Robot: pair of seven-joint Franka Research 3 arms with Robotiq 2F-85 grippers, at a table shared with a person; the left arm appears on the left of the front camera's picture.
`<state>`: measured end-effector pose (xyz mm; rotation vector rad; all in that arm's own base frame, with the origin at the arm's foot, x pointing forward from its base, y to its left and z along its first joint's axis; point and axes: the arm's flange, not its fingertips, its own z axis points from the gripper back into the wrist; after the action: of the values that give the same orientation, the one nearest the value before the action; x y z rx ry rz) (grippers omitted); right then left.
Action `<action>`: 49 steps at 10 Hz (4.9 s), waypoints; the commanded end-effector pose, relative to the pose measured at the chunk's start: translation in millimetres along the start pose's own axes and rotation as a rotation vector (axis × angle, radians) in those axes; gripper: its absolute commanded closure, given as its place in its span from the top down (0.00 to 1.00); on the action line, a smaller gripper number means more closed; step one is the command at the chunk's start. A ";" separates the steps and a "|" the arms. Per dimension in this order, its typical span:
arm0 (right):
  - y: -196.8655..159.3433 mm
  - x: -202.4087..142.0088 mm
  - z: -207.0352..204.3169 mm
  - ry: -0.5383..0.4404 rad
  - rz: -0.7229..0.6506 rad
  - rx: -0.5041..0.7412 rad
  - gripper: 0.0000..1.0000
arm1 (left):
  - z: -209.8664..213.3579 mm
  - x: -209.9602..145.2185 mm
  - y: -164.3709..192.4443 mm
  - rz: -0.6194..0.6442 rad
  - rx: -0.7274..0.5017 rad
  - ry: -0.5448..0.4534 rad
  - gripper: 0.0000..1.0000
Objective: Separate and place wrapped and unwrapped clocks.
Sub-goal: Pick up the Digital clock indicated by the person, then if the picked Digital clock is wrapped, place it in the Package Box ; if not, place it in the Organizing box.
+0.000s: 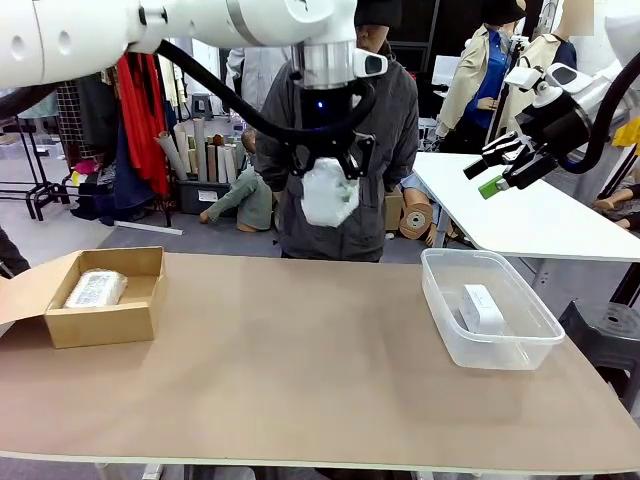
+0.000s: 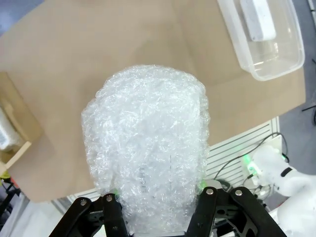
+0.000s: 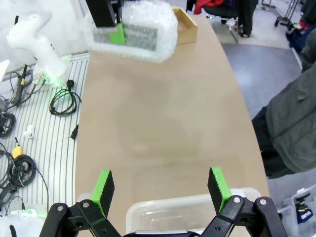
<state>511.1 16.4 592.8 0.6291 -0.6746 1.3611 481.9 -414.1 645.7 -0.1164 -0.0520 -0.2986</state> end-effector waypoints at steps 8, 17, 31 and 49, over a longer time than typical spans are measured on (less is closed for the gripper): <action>0.9 -0.1 1.3 0.009 0.025 0.001 1.00 | 13.5 4.9 2.2 -0.010 0.054 0.000 0.00; 0.9 -0.1 1.3 0.009 0.025 0.001 1.00 | 10.0 10.7 -1.6 -0.015 0.070 0.003 0.00; 0.9 -0.1 1.3 0.009 0.025 0.001 1.00 | 83.1 -164.1 206.9 0.275 0.629 -0.036 0.00; 0.9 -0.1 1.3 0.009 0.025 0.001 1.00 | -60.2 -169.6 359.0 0.683 0.331 -0.229 0.00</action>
<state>511.0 16.2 592.7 0.6288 -0.6744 1.3611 431.6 -46.8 545.6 0.2262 -0.2871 0.4404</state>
